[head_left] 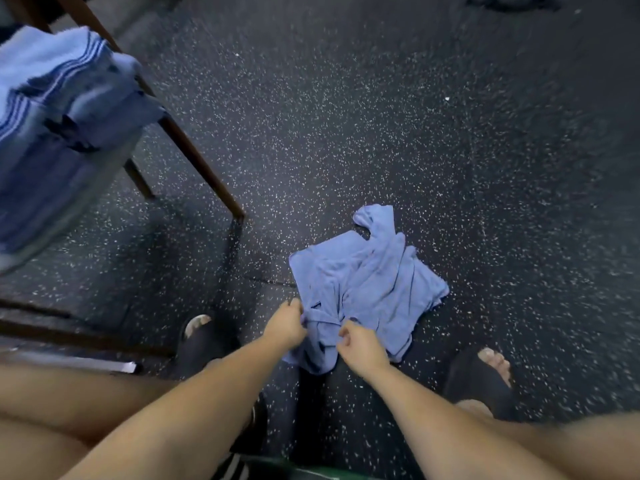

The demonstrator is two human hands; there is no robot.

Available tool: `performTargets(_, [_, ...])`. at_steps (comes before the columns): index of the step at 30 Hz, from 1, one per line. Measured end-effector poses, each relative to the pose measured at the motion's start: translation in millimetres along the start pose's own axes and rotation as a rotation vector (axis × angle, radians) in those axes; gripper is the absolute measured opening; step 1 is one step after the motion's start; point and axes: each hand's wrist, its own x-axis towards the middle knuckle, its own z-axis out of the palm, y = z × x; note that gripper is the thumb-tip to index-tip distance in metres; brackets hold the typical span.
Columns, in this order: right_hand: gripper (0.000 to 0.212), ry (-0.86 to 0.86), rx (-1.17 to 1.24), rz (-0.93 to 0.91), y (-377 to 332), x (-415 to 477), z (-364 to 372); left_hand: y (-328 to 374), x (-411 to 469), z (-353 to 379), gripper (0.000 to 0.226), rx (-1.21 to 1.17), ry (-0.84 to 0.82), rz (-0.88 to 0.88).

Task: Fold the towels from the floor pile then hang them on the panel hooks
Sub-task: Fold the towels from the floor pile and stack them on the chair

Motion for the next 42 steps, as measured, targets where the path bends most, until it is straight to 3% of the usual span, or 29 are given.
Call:
performTargets(6, [0.023,-0.053,-0.098,-0.077,5.1,-8.3,41.5,-28.7,1.2,40.4,0.055,-0.017,0.018,-0.242])
performTargets(10, [0.023,-0.065,-0.124,-0.123,5.5,-3.0,44.5,-37.1,11.3,52.0,0.035,-0.027,-0.024,-0.273])
performTargets(16, [0.026,0.060,-0.097,-0.180,-10.0,4.2,37.4,-16.0,8.5,32.1,0.007,-0.161,0.010,-0.070])
performTargets(18, [0.047,0.128,-0.065,-0.228,-21.7,15.0,25.6,-4.2,7.9,13.8,0.014,-0.187,0.053,0.033])
performTargets(21, [0.072,0.081,-0.038,-0.332,-39.6,38.9,-5.0,13.7,9.8,-17.6,0.005,-0.161,0.062,0.171])
performTargets(23, [0.066,0.073,-0.063,-0.371,-52.9,53.6,-30.6,21.6,10.2,-39.6,0.011,-0.180,0.081,0.218])
performTargets(27, [0.011,0.088,-0.119,-0.387,-72.0,67.0,-69.2,26.1,6.2,-78.1,0.007,-0.252,0.116,0.261])
performTargets(30, [0.026,0.086,-0.031,-0.337,-75.4,68.5,-84.7,29.1,-2.0,-97.1,0.007,-0.320,0.143,0.270])
performTargets(36, [0.018,0.118,0.166,-0.329,-84.9,60.4,-130.3,26.4,-23.2,-137.5,0.010,-0.446,0.182,0.247])
performTargets(42, [0.016,0.136,0.259,-0.402,-114.9,36.3,-185.8,63.6,-58.1,-195.3,0.011,-0.733,0.185,0.407])
